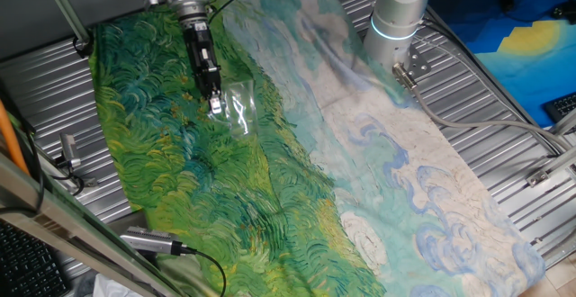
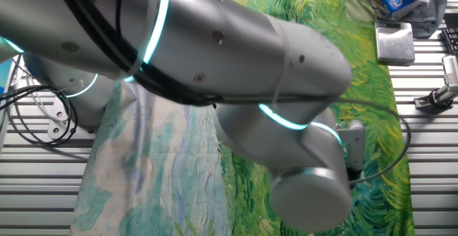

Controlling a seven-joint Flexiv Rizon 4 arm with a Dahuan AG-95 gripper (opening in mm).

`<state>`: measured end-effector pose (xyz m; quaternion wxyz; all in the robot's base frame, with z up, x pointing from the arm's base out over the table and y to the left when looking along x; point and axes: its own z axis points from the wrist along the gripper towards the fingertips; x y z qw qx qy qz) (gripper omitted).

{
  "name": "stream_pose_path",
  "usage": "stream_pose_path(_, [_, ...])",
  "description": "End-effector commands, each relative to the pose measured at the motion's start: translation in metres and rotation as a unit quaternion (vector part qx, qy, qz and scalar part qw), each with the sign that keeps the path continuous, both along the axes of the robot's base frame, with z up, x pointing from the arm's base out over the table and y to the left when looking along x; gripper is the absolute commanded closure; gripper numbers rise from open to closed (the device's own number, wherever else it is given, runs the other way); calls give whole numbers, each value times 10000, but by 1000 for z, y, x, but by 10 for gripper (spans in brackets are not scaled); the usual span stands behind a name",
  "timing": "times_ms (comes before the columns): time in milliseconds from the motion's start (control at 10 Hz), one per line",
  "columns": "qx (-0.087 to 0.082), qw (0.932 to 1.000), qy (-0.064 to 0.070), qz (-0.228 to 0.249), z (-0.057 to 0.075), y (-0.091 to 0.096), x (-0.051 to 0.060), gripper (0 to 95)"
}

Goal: Pour the water from one cup into another empty cup

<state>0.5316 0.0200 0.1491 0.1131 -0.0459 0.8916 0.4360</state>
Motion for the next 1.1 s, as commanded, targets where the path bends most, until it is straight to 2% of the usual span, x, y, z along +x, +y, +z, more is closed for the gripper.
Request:
stream_pose_path(100, [-939,9946,96,440,6,-4,0,950])
stream_pose_path(300, [-1556,9855,281,620,13,-7,3,950])
stream_pose_path(600, [-1886,9782,519,701,22,-7,12,950])
stream_pose_path(800, [-2086,9734,612,717,25,-6,16,950])
stream_pose_path(900, [-2225,9698,700,711,28,-6,17,950])
stream_pose_path(1000, [-2476,9625,773,793,34,-5,18,950])
stream_pose_path(1100, [-2555,9599,811,821,38,-3,18,950])
